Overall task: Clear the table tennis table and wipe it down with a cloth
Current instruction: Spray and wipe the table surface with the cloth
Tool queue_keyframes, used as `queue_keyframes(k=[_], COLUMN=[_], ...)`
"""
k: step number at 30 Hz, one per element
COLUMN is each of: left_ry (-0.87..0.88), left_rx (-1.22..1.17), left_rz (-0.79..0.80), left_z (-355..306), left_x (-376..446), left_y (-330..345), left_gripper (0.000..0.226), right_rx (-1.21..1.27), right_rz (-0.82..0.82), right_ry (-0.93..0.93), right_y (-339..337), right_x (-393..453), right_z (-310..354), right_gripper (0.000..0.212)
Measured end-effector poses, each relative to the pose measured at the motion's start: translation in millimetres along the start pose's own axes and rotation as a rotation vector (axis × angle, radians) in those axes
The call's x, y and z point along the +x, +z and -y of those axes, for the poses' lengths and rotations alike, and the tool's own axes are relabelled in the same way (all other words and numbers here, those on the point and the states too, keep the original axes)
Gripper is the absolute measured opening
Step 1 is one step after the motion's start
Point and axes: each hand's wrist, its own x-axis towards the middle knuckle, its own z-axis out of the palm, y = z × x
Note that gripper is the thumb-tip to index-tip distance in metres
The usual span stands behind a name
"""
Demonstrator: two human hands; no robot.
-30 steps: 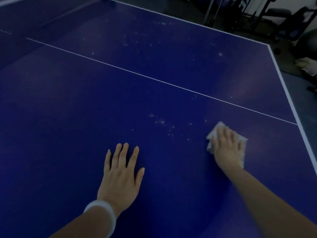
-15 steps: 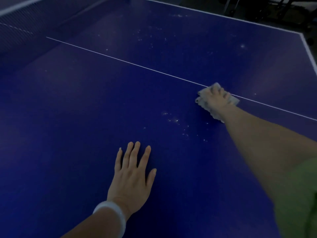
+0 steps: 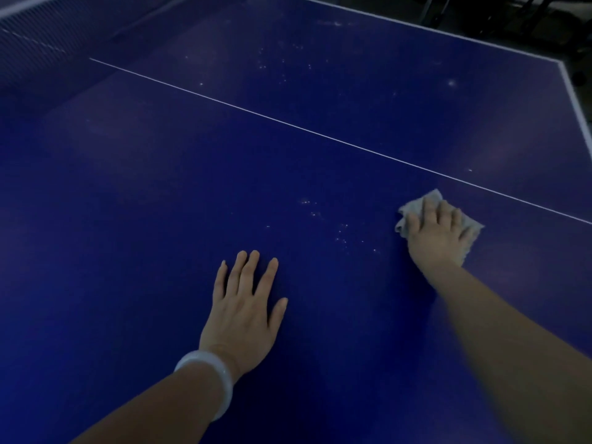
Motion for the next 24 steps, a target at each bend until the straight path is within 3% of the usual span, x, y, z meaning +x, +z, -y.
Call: queue_keyframes(k=[2,5,9,10,14,16,18,22,24], left_ry=[-0.004,-0.01,-0.01,-0.011,-0.014,-0.016,-0.022,-0.015,-0.01], left_rx=[0.009,0.006,0.009,0.014,0.021,0.02,0.024,0.025,0.02], left_rz=[-0.005,-0.017,-0.024,-0.03,-0.03,-0.027,-0.035,-0.049,-0.055], left_z=[0,-1,0,0,-1,-1,-1,-1,-1], left_x=[0,1,1,1,1,0,0,0,1], left_y=[0,0,2,2,2,3,2,3,4], left_gripper=[0.068,0.069,0.07,0.07,0.07,0.07,0.069,0.067,0.067], right_rx=[-0.088,-0.145,-0.182,-0.223,0.002,-0.011,-0.085,-0.144,-0.198], right_rz=[-0.026,-0.002,0.11,0.077,-0.017,-0.015,-0.044,0.014,0.024], right_ry=[-0.124,-0.537,-0.794,-0.717,0.045,0.118,-0.062,-0.677,-0.679], right_y=[11,30,22,19,3,7,19,39,33], right_x=[-28,-71,-71,-62,-45,-60,-85,-132,-118], right_z=[31,78,49,28,-36,-22,11,57,40], right_gripper=[0.061,0.062,0.062,0.063,0.061,0.064,0.066,0.062,0.062])
